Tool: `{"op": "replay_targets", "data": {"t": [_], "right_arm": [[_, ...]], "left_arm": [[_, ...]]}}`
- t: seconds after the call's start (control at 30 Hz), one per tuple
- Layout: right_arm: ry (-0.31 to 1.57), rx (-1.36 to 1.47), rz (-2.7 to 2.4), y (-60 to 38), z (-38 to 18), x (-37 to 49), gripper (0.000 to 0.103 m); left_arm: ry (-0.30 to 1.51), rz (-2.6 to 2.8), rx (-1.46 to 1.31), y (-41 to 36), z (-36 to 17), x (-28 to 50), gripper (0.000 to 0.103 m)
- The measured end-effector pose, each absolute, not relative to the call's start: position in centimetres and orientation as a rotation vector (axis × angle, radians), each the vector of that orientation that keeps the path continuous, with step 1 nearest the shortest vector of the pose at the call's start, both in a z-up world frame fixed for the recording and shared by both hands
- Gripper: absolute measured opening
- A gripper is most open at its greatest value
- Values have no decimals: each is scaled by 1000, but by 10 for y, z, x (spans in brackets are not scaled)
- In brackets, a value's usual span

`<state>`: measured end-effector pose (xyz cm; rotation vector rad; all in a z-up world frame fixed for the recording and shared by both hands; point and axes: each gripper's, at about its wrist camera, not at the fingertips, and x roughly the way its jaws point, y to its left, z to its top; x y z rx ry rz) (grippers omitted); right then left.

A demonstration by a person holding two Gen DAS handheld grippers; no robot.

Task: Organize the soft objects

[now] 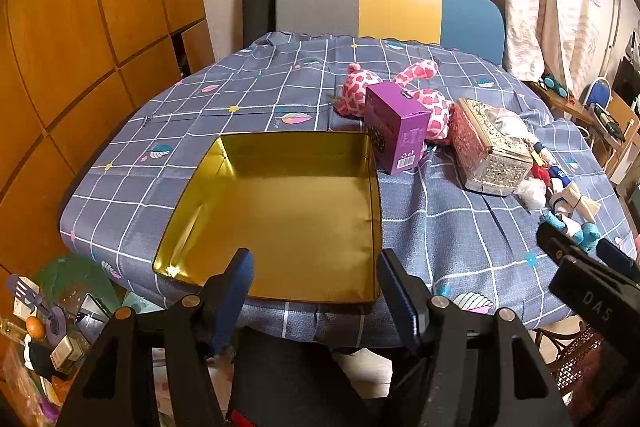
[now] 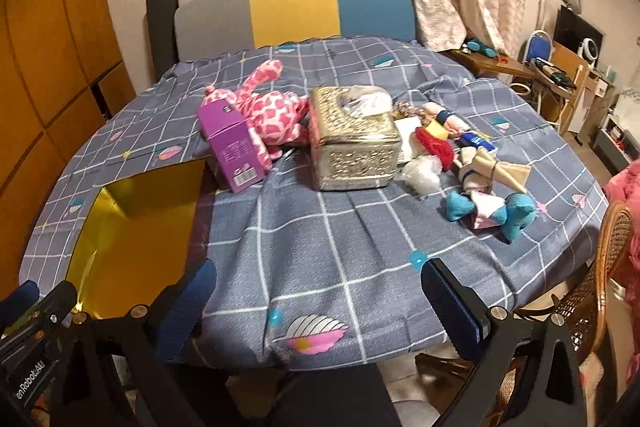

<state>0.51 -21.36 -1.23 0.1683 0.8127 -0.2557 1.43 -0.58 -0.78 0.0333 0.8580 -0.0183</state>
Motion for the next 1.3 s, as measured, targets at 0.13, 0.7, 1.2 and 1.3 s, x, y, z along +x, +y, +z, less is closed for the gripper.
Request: {"op": "replay_targets", "data": {"t": [0.13,0.7,1.2,1.3], "right_arm": [[773,181,-291,-229,-9,5,103],[713,220,-256,-295,-20,19,103],[810,262,-504,-429,-71,10,103],[785,306,-568,-463,-76,0,103]], "left_arm": [[863,-26,42,-12,-8,20,65],[898,-80,160,-70,-18,49,65],[949,-199,270,-145,-31,71,65],[974,-292,275,-162,-39,72,65]]}}
